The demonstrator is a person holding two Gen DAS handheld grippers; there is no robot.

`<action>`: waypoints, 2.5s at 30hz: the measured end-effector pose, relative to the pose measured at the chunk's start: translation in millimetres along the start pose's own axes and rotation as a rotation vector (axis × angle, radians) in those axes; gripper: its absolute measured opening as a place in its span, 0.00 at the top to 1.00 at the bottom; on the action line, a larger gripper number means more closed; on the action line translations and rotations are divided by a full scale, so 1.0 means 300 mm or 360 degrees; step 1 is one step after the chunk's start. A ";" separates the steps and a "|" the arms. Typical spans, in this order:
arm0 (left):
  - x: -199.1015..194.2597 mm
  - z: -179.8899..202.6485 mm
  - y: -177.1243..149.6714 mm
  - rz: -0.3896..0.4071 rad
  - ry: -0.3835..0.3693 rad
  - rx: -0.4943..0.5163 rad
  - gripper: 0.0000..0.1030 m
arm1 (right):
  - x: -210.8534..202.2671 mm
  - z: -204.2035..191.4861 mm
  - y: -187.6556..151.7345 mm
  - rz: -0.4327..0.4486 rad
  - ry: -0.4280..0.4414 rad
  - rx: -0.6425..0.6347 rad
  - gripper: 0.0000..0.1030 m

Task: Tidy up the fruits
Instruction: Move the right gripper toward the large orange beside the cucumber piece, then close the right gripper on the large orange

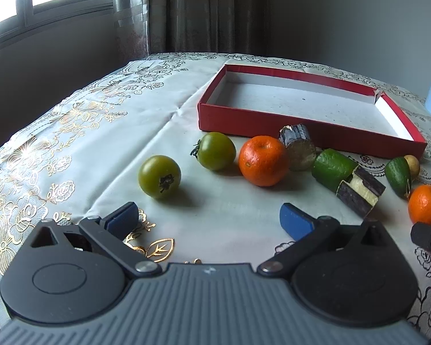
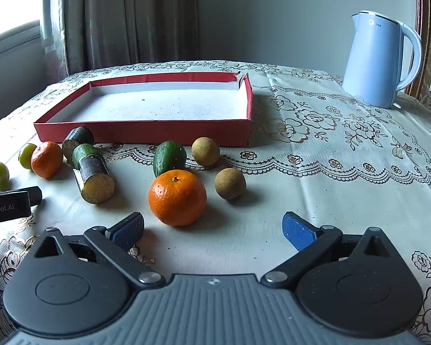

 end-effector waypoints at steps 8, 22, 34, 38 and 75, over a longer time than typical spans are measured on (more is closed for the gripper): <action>0.001 -0.002 0.000 -0.0001 0.0002 -0.0001 0.00 | 0.008 0.009 0.002 -0.0030 0.0027 0.0028 0.00; 0.001 -0.004 -0.003 0.0000 -0.0002 -0.0002 0.00 | 0.003 0.026 0.003 -0.0003 0.0104 0.0086 0.00; 0.001 -0.005 -0.005 0.0000 -0.0006 -0.0006 0.00 | -0.030 0.033 0.003 0.0074 0.0225 0.0119 0.00; 0.002 -0.005 -0.005 0.0000 -0.0007 -0.0007 0.00 | -0.046 0.032 0.001 0.0117 0.0244 0.0101 0.00; 0.002 -0.009 -0.005 -0.0001 -0.0012 -0.0009 0.00 | -0.081 -0.018 0.011 0.0261 0.0394 -0.0028 0.02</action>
Point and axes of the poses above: each gripper's, at about its wrist camera, not at the fingertips, and x roughly the way its jaws point, z to its right, y to its top, the point moved 3 cm from there along x, roughly the way its jaws point, and after that the axes turned 15 degrees about -y, right-handed, at the moved point
